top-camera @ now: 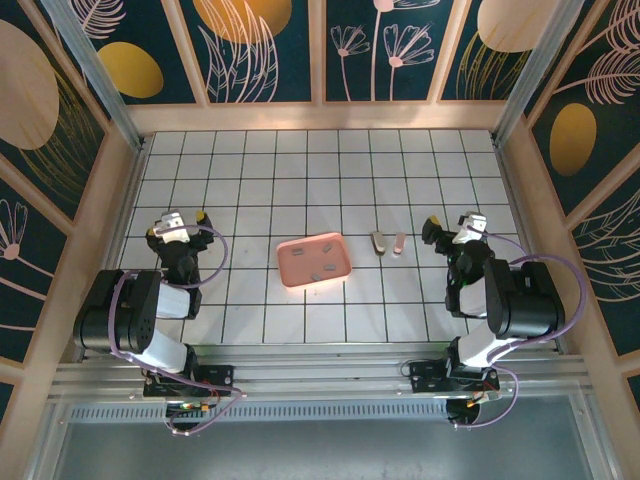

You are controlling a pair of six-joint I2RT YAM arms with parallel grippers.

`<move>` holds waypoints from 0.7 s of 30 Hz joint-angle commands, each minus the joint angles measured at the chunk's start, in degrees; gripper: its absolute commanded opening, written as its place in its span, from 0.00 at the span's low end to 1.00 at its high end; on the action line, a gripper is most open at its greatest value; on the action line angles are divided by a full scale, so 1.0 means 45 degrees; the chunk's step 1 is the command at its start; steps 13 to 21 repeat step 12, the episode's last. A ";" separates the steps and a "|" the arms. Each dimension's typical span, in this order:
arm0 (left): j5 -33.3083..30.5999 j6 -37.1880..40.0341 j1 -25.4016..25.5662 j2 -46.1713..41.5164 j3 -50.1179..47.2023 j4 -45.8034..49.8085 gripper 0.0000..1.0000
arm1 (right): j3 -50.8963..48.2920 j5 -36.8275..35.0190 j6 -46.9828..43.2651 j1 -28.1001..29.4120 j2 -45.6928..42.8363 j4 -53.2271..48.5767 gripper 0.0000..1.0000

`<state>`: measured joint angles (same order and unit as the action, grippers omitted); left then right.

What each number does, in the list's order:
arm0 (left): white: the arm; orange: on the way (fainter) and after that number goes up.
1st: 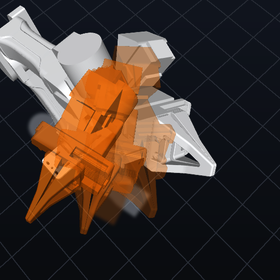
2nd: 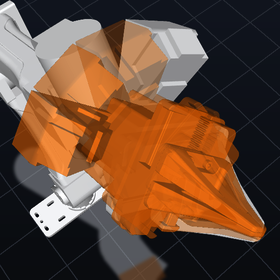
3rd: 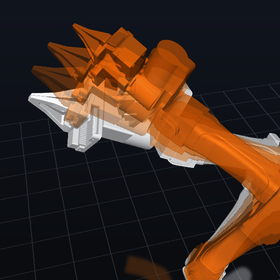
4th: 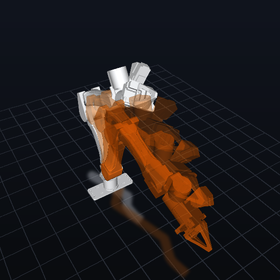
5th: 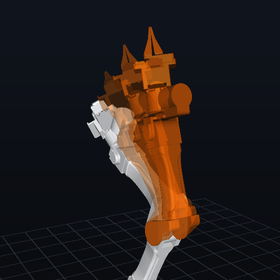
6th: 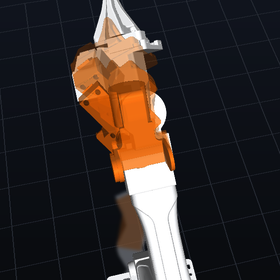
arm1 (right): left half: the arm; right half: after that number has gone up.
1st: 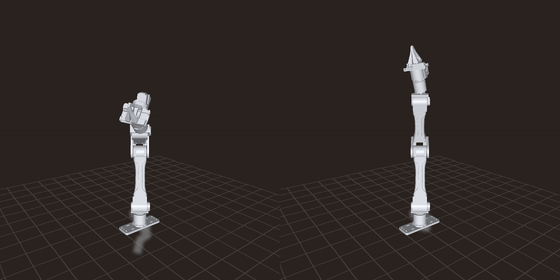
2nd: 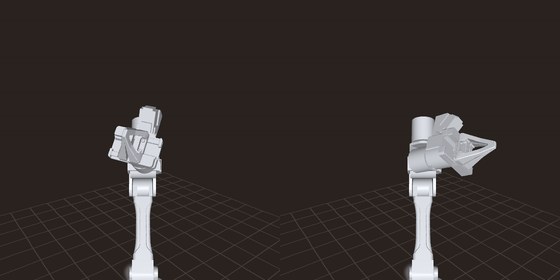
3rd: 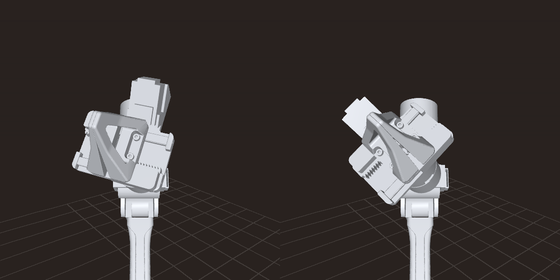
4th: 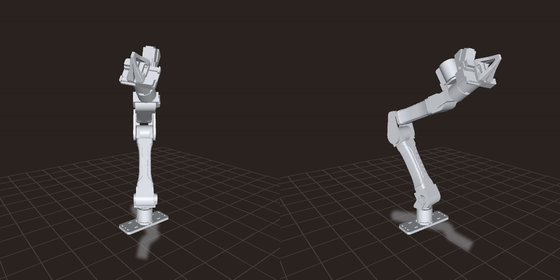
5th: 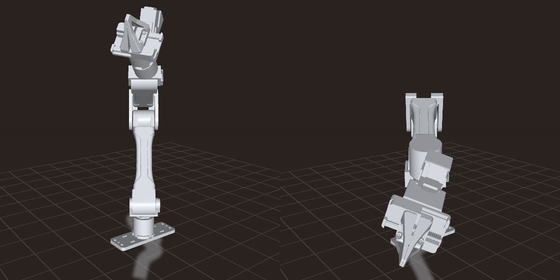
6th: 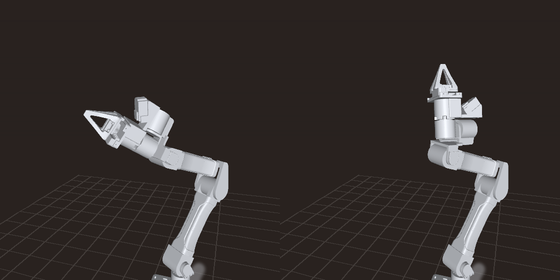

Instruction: Load the staples into the stapler

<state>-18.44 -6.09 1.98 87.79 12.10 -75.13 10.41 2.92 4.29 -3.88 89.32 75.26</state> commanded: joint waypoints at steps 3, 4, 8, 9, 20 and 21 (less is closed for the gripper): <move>0.0055 -0.0151 -0.0049 -0.0172 0.0047 -0.0022 0.99 | 0.0193 0.0035 -0.0344 0.0023 0.0067 0.0679 0.99; 0.0075 -0.0151 -0.0049 -0.0163 0.0056 -0.0010 0.99 | 0.0194 0.0035 -0.0346 0.0024 0.0065 0.0681 0.99; 0.0096 -0.0162 -0.0049 -0.0131 0.0162 0.0131 0.99 | 0.0195 0.0035 -0.0344 0.0022 0.0071 0.0677 0.99; 0.0094 -0.0170 -0.0054 -0.0133 0.0149 0.0133 0.99 | 0.0191 0.0035 -0.0339 0.0015 0.0073 0.0677 0.99; 0.0116 -0.0133 -0.0049 -0.0169 0.0041 -0.0022 0.99 | 0.0201 0.0049 -0.0349 0.0026 0.0056 0.0677 0.99; 0.0116 -0.0133 -0.0049 -0.0169 0.0041 -0.0022 0.99 | 0.0201 0.0049 -0.0349 0.0026 0.0056 0.0677 0.99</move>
